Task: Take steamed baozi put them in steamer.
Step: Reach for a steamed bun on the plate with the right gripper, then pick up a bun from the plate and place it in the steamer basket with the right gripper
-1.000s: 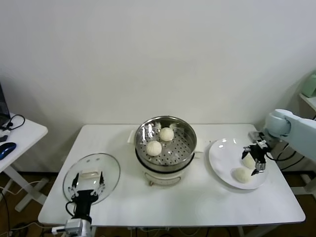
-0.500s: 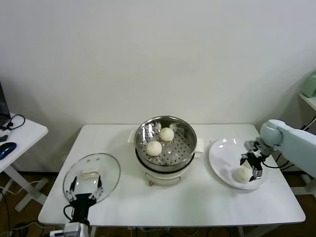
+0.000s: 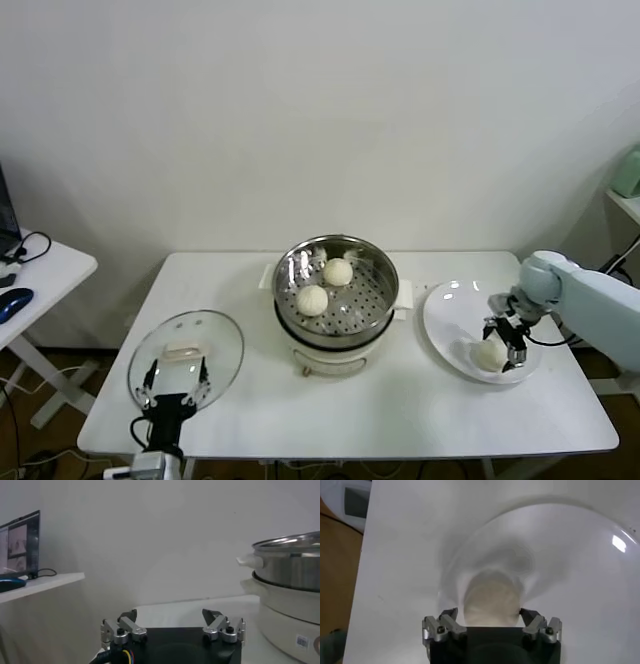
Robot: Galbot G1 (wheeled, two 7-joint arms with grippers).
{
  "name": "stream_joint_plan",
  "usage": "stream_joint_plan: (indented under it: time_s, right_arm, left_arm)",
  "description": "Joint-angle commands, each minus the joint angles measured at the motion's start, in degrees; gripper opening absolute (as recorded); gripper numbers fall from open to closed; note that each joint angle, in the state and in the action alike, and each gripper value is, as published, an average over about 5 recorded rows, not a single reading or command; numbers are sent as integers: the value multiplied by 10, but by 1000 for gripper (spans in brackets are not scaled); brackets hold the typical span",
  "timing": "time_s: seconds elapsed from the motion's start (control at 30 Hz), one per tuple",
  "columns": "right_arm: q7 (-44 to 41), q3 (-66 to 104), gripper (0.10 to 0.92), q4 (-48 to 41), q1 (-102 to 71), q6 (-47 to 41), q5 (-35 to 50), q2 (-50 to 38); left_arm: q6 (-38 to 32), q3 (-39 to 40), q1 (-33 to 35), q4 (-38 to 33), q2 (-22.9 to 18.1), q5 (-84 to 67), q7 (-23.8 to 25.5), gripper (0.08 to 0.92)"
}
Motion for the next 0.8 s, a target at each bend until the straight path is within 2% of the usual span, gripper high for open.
stream_joint_plan:
  time_s: [0.03,0.3,0.63,0.8]
  right_arm:
    - [1,12,815,-6,-11,3,-15,4]
    - [3,17,749,-6,-12,3,-14,4]
    - [-2,7,730,14,14,15,-12,2]
    - [-12,-18,729,49,84,48,1,3]
  left_arm:
    - [0,1,0,1,0,0,0,823]
    - [0,1,-1,0,-1,1,0,823]
    - [-1,1,1,0,-1,1,0,823]
    - [0,1,1,-2,-1,2,0,823]
